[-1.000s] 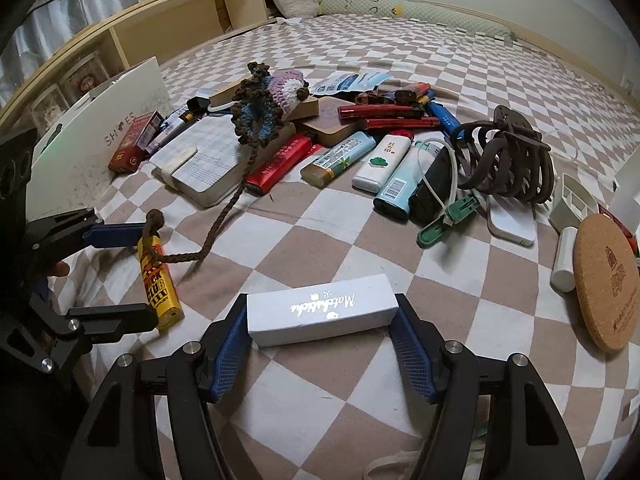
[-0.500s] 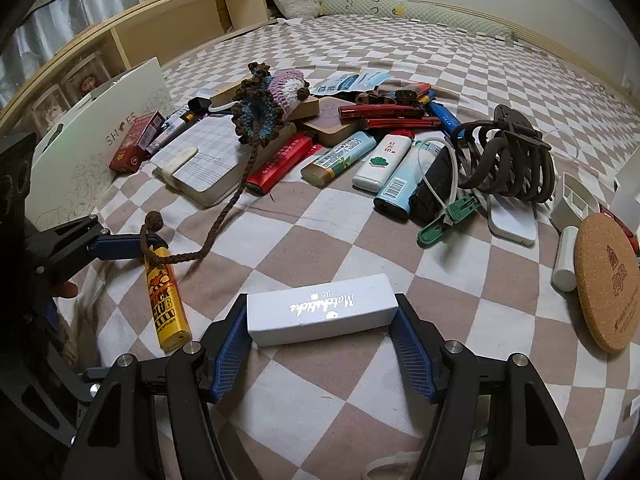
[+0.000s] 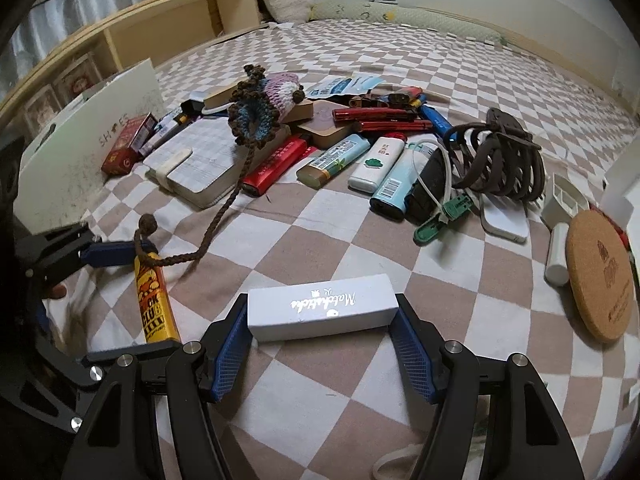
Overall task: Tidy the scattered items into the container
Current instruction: 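Carry the tube and the box with both grippers over the white shoe box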
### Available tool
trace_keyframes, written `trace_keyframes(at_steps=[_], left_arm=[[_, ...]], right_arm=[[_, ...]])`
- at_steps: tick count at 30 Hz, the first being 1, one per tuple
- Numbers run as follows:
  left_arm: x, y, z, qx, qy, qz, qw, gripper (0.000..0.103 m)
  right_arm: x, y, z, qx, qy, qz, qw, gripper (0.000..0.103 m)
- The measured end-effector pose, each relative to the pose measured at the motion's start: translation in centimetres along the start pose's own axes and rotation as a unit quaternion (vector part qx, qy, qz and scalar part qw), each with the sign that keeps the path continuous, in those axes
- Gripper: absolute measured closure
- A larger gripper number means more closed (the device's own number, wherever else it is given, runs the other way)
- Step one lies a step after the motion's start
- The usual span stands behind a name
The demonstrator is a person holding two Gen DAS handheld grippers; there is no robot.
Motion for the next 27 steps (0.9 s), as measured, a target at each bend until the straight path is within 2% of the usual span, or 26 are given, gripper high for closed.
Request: trace_keyframes(at_steps=[13,19,27], left_arm=[[-1.7,-1.8,1.6,-0.017,-0.03,-0.001,0.9994,0.022],[-2.8,-2.8,3.0,-0.018,-0.049,-0.009,0.9986,0.022],[-3.8,-4.3,4.8,-0.025,-0.075,-0.024,0.9966,0.022]], right_arm=[[-1.6,-0.6,1.5,-0.019,0.044,-0.012,0.999,0.036],[-2.0,-0.9,3.2,-0.038,0.038,-0.013,0.998,0.036],[-2.7,-1.0,5.7,-0.032,0.044,-0.008,0.998,0.036]])
Point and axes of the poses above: each gripper's, at about its wrist camera, not at the fingertips, and y roughly the way its jaws point, z to its left, x to its top, the point moved 2 cm from there along y, roughly the way its jaws point, and after that the axes turned 15 degrees about z, right-handed, at the moved point
